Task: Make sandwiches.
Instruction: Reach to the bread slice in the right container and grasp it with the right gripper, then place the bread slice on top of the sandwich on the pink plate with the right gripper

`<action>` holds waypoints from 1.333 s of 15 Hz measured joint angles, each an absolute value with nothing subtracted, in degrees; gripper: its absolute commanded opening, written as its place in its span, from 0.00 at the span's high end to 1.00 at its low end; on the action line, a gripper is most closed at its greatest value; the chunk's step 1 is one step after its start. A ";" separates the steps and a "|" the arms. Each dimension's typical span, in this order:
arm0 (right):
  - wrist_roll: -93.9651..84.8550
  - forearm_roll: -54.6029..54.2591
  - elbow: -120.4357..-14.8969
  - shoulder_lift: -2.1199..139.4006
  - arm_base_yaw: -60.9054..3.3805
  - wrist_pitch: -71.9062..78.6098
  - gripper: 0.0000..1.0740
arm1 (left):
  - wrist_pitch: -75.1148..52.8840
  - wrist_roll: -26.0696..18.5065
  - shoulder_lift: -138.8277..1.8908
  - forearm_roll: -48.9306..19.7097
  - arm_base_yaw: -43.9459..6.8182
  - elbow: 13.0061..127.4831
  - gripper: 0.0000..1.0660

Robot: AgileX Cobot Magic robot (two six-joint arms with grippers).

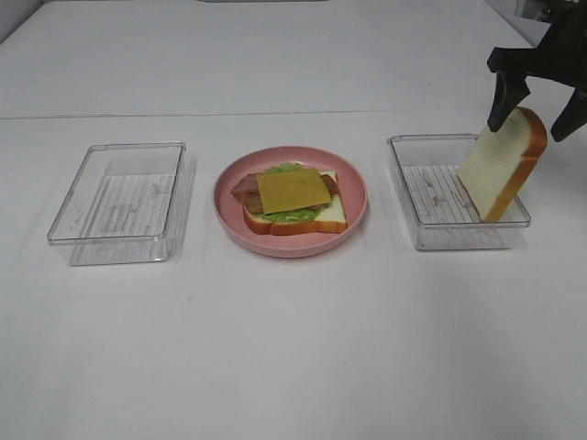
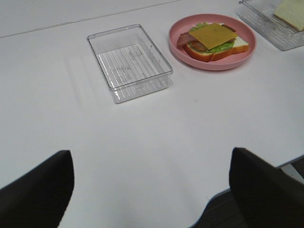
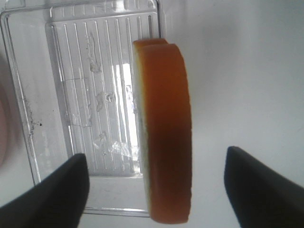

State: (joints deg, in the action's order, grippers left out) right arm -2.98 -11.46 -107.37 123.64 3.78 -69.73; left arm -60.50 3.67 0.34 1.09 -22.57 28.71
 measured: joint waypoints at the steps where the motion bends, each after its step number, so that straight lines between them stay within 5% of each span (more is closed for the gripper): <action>1: -2.98 -11.46 -107.37 123.87 3.78 -69.73 0.52 | -60.50 3.67 0.34 1.09 -22.57 28.71 0.21; 5: -2.98 -11.69 -107.37 124.10 3.78 -69.73 1.00 | -60.50 3.67 0.34 1.09 -22.57 28.71 0.21; 16: -3.15 -25.15 -106.46 112.99 3.38 -69.79 1.00 | -60.50 3.67 0.34 1.09 -22.57 28.71 0.21; 20: -6.53 -39.19 -94.60 108.40 -3.72 -64.52 1.00 | -60.50 3.67 0.34 1.09 -22.57 28.71 0.21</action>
